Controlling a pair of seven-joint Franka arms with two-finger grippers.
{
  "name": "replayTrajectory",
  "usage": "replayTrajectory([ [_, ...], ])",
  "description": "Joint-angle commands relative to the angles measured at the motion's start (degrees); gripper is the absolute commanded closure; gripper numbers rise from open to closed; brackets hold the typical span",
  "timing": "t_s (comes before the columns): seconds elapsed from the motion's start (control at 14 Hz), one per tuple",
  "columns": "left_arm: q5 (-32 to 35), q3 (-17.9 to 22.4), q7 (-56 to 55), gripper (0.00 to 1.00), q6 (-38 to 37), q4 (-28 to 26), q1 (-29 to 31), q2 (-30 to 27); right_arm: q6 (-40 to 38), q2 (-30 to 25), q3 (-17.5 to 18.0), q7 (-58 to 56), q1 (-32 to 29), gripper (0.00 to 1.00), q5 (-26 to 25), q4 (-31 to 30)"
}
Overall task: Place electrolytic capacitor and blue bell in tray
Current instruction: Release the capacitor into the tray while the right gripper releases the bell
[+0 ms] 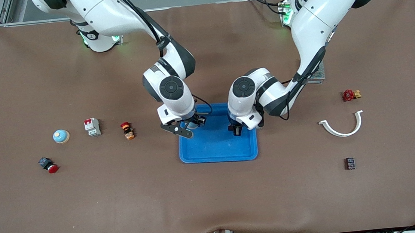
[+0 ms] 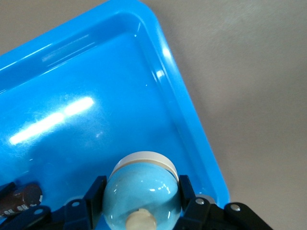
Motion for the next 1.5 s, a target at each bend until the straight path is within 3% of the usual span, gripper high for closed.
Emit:
replayTrajectory([
  [0.0,3.82,0.46,-0.77,0.88,1.03,0.91,-0.74,0.52,1.12,2.16,-0.66,2.07,1.26,0.53,0.22,1.89],
  [0.07,5.41,0.46,-0.49,0.13,0.95,1.09,-0.74,1.04,2.18,2.51,-0.66,2.07,1.61,0.53,0.22,1.81],
  [0.14,6.12,0.46,-0.23,0.0,0.86,2.05,-1.09,1.13,2.97,3.21,-0.66,2.16,1.87,0.53,0.13,1.81],
  [0.36,6.04,0.37,0.91,0.0,-1.5,3.02,-0.4,-0.27,4.03,4.71,-0.66,3.03,2.84,0.53,0.22,1.81],
  [0.5,3.25,-1.03,5.36,0.0,-8.51,5.12,1.09,-2.29,4.64,5.41,-0.66,3.04,3.19,0.52,0.13,1.81],
  [0.64,-5.17,-5.76,17.02,0.0,-17.2,10.81,6.17,-2.73,7.62,6.64,-0.66,3.3,3.28,0.52,0.39,1.63],
  [0.79,-6.53,-8.24,26.88,0.0,-24.51,15.14,10.4,-3.17,8.25,6.99,-0.66,3.39,3.63,0.52,0.48,1.54],
  [1.22,-6.88,-8.24,58.5,0.0,-27.96,15.33,22.26,-6.6,8.34,7.43,-0.66,3.39,3.72,0.47,0.3,1.54],
  [1.29,-7.14,-8.24,66.57,0.0,-30.23,15.33,24.37,-7.82,8.43,7.52,-0.66,3.39,3.98,0.41,0.22,1.54],
  [1.36,-7.58,-8.33,75.36,0.0,-30.86,15.33,26.92,-8.53,8.34,7.52,-0.66,3.39,4.16,0.26,0.22,1.54],
  [1.43,-7.67,-8.42,83.01,0.0,-30.87,15.33,28.16,-8.53,8.34,7.44,-0.74,3.39,4.16,0.0,0.22,1.54],
])
